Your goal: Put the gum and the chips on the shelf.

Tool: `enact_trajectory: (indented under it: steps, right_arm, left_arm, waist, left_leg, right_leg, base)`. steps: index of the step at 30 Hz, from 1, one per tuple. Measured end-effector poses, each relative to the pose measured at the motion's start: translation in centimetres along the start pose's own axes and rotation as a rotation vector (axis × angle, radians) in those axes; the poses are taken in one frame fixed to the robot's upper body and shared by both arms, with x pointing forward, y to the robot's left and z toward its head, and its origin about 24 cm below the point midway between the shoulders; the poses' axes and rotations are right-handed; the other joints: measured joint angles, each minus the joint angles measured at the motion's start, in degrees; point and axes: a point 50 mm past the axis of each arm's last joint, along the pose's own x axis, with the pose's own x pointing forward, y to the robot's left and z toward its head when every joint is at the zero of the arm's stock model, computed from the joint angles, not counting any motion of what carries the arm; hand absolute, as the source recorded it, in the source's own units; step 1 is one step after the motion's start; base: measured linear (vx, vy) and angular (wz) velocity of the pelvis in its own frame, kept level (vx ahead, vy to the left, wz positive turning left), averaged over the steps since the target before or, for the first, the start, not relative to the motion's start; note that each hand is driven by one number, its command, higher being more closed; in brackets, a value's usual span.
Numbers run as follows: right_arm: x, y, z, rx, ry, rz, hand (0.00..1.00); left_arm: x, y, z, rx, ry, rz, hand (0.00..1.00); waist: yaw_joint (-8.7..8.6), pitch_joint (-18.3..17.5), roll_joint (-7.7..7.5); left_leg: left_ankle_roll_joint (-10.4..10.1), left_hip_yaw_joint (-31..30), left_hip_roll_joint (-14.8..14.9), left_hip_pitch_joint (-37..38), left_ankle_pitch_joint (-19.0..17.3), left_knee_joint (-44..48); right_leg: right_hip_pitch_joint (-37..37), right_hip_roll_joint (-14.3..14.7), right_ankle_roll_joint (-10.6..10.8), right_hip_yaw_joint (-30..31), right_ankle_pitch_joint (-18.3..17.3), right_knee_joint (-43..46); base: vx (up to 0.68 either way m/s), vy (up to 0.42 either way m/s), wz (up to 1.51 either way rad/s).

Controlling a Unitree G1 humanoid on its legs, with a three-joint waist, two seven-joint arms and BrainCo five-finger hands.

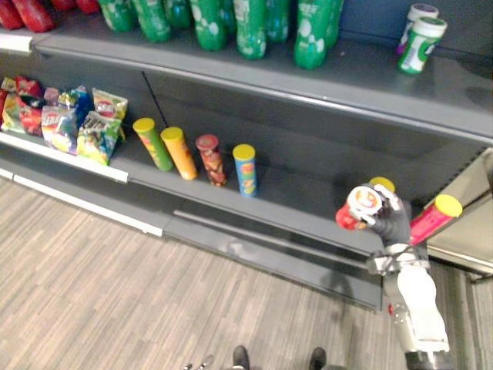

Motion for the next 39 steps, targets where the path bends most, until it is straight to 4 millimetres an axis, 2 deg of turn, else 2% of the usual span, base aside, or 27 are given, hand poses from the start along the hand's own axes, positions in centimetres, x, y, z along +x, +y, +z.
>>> enact_trajectory:
  steps: [4, 6, 12, 22, 26, 30, 31, 36, 39]
  right_arm:
    - [0.8, -0.1, 1.4, -0.017, -0.051, 0.036, 1.0]
    - [1.7, 0.0, 2.9, -0.038, -0.116, 0.061, 1.0]
    - [3.2, 0.2, 5.3, -0.061, -0.211, 0.099, 1.0]
    - [6.2, 2.3, 9.2, -0.094, -0.348, 0.239, 1.0]
    - [8.1, 2.2, 10.0, -0.119, -0.352, 0.242, 1.0]
    - [10.4, 2.0, 10.5, -0.149, -0.307, 0.253, 1.0]
    - [10.5, 1.9, 10.5, -0.149, -0.304, 0.253, 1.0]
    - [14.2, 1.7, 13.2, -0.218, -0.272, 0.273, 1.0]
    - [15.3, 1.5, 14.3, -0.246, -0.27, 0.27, 1.0]
  left_arm:
    - [-0.1, 0.2, -0.4, 0.003, 0.017, 0.006, 0.0]
    - [-0.1, 0.3, -0.4, 0.006, 0.023, 0.006, 0.0]
    - [-0.1, 0.5, -0.9, 0.007, 0.051, 0.013, 0.0]
    - [-0.1, 0.9, -0.9, 0.036, 0.06, 0.015, 0.0]
    - [-0.1, 1.1, -0.8, 0.051, 0.057, 0.016, 0.0]
    - [-0.1, 1.1, -0.8, 0.055, 0.058, 0.013, 0.0]
    - [-0.1, 1.1, -0.8, 0.055, 0.058, 0.013, 0.0]
    - [-0.2, 1.1, -1.1, 0.064, 0.076, 0.008, 0.0]
    - [-0.2, 1.2, -1.1, 0.064, 0.08, 0.006, 0.0]
  waist:
    - [0.05, -1.0, -0.37]
    - [-0.04, -1.1, -0.39]
    - [-0.1, -1.7, -0.53]
    - [0.09, -2.4, -1.64]
    - [0.7, -2.9, -2.4]
    - [1.29, -2.9, -2.53]
    - [1.29, -2.9, -2.53]
    - [1.37, -2.9, -2.56]
    - [1.4, -2.9, -2.61]
  left_leg:
    - [0.1, 0.8, 0.5, 0.2, 0.1, 0.0]
    - [0.3, 1.1, 0.9, 0.5, 0.2, 0.0]
    - [0.5, 1.5, 1.5, 1.0, 0.5, 0.0]
    - [0.7, 2.5, 1.6, 1.1, 1.0, 0.0]
    - [0.7, 2.5, 1.6, 1.1, 1.1, 0.0]
    - [0.7, 2.4, 1.5, 1.1, 1.4, -0.1]
    - [0.7, 2.4, 1.5, 1.1, 1.4, -0.1]
    - [0.7, 2.4, 1.6, 1.2, 1.4, -0.1]
    - [0.7, 2.5, 1.6, 1.2, 1.4, -0.1]
  right_leg:
    - [0.0, 0.7, -0.5, 0.8, 0.8, -0.7]
    - [0.0, 1.1, -0.8, 1.5, 1.1, -0.8]
    - [0.3, 1.8, -1.1, 2.0, 1.4, -1.2]
    - [0.0, 2.0, -1.2, 2.8, 2.2, -1.7]
    - [0.1, 2.0, -1.4, 2.8, 2.5, -1.9]
    - [0.5, 2.1, -1.4, 2.8, 3.0, -2.7]
    - [0.5, 2.1, -1.4, 2.8, 3.0, -2.7]
    - [0.7, 2.2, -1.5, 2.9, 3.4, -3.2]
    - [0.8, 2.3, -1.4, 3.0, 3.5, -3.5]
  base:
    - [0.0, -0.019, -0.13]
    - [-0.03, -0.022, -0.14]
    - [-0.03, -0.023, -0.07]
    - [-0.01, -0.005, -0.05]
    - [0.0, 0.0, 0.0]
    - [0.0, 0.0, 0.0]
    - [0.0, 0.0, 0.0]
    - [0.0, 0.0, 0.0]
    - [0.0, 0.0, 0.0]
